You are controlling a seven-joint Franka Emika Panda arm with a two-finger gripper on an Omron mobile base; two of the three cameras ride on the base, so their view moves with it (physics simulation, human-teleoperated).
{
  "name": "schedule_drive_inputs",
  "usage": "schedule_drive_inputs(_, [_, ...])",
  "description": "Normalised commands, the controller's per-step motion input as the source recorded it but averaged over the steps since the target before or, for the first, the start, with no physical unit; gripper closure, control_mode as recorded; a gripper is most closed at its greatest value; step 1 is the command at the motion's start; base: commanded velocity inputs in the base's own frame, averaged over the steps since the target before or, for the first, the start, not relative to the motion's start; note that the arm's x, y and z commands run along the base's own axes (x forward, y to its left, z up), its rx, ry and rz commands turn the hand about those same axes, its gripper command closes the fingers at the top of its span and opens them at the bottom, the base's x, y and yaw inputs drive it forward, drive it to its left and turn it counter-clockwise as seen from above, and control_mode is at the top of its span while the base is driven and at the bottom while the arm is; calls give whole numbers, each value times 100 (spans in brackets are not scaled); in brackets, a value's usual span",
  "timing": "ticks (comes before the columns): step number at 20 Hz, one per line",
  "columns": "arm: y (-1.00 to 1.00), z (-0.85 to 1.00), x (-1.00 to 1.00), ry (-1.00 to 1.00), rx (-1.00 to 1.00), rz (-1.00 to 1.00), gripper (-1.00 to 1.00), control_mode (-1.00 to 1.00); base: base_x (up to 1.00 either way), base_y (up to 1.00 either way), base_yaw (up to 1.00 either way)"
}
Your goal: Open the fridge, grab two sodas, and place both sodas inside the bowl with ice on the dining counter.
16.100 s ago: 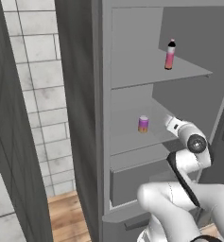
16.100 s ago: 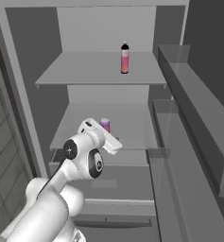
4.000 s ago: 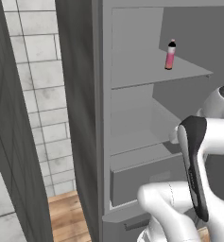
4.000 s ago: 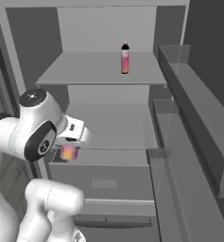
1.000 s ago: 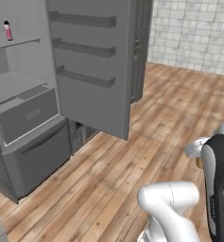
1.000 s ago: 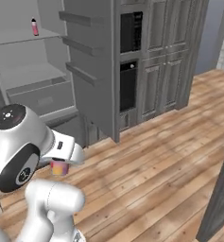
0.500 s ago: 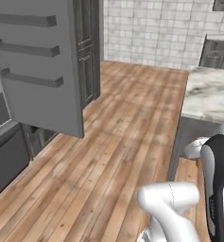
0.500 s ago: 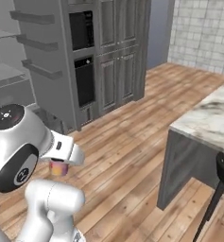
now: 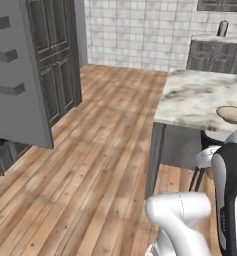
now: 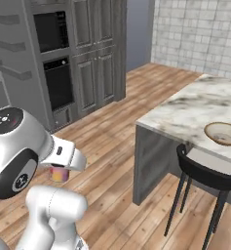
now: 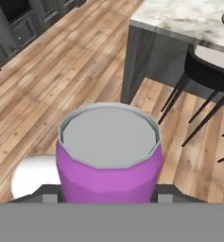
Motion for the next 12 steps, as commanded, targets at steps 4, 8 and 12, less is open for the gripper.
schedule_drive_inputs(4, [0,0,0,0,0,0,100,100,12,-82,-17])
schedule_drive_inputs(8, [0,0,0,0,0,0,100,100,24,-55,-30])
schedule_drive_inputs(12, [0,0,0,0,0,0,100,100,22,-51,-34])
